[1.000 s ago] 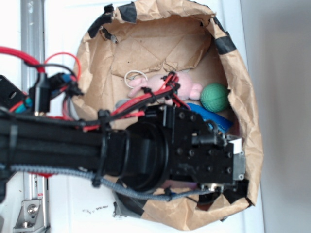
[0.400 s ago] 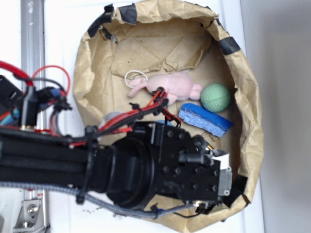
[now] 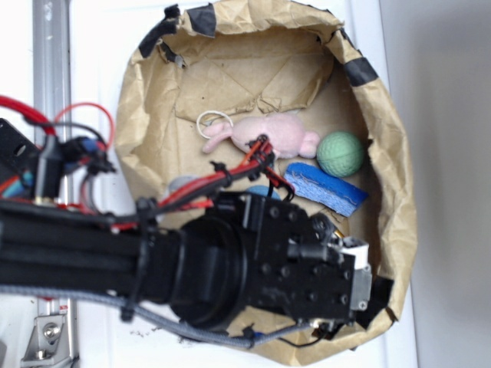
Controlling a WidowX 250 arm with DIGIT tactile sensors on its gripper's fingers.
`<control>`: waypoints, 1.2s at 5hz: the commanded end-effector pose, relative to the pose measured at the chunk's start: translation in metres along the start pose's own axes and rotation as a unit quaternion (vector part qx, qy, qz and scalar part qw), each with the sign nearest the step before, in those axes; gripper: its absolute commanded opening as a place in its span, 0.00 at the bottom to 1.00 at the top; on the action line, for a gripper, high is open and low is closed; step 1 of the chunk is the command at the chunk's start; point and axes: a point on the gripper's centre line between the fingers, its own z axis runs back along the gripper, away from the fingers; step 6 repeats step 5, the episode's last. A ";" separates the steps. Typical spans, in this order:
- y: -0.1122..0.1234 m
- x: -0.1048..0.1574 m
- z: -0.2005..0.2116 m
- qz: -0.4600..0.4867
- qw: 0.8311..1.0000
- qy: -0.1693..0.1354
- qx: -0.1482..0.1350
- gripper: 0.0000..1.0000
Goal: Grab the yellow duck.
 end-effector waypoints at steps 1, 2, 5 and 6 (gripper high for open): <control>0.059 0.037 0.096 -0.082 0.991 -0.075 -0.073 0.00; 0.082 0.047 0.144 -0.170 0.978 -0.079 -0.095 0.00; 0.067 0.033 0.175 -0.302 0.948 -0.101 0.012 0.00; 0.067 0.033 0.175 -0.302 0.948 -0.101 0.012 0.00</control>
